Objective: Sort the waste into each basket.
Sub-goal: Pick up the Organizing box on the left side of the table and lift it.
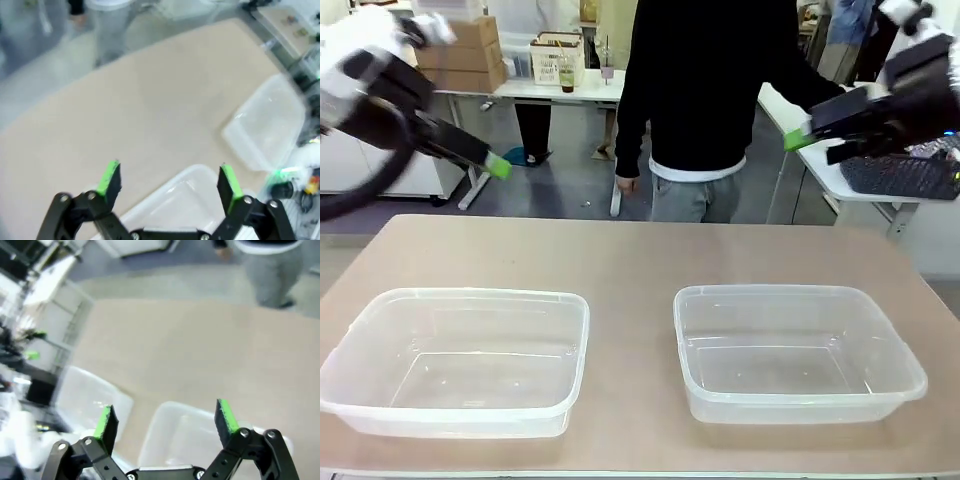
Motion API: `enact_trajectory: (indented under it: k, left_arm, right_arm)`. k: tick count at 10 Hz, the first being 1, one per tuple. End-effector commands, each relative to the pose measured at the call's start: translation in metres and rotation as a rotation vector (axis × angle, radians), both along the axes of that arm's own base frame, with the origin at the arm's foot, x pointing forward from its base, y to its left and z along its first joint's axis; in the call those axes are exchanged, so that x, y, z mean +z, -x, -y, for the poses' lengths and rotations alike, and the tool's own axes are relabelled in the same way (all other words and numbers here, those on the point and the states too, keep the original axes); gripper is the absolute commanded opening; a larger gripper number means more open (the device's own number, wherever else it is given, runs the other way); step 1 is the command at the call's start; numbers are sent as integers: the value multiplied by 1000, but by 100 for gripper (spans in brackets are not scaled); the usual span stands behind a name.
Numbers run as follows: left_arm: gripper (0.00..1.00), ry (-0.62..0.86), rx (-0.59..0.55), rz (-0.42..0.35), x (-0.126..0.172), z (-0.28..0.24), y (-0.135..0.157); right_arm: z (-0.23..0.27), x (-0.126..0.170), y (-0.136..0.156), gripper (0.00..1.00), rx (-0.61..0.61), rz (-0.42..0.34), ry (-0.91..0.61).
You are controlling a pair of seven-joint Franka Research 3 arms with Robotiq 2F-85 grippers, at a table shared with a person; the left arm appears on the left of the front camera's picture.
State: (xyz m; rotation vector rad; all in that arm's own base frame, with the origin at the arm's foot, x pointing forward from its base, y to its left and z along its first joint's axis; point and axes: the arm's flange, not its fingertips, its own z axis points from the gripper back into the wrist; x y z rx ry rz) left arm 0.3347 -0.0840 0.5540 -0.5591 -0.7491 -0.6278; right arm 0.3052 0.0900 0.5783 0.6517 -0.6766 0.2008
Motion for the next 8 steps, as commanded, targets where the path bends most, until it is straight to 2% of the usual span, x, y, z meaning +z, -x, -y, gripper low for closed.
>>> enact_trajectory:
  k: [1,2,3,4,5,8]
  left_arm:
    - [100,510,-108,-99,-34,-62,47]
    - [100,602,-95,-87,-40,-70,51]
    - [100,614,-33,-63,-47,-75,54]
    - [100,522,73,-86,-54,-72,50]
    - [100,502,-62,-46,14,-90,11]
    - [100,502,-62,-46,14,-90,11]
  right_arm:
    - [50,-57,37,100,-172,-237,-655]
    - [60,-67,36,100,-199,-272,-713]
    - [64,-77,35,100,-229,-262,-707]
    - [65,-80,34,100,-252,-231,-655]
    - [74,-8,-9,100,-90,-206,-477]
    - [74,-8,-9,100,-90,-206,-477]
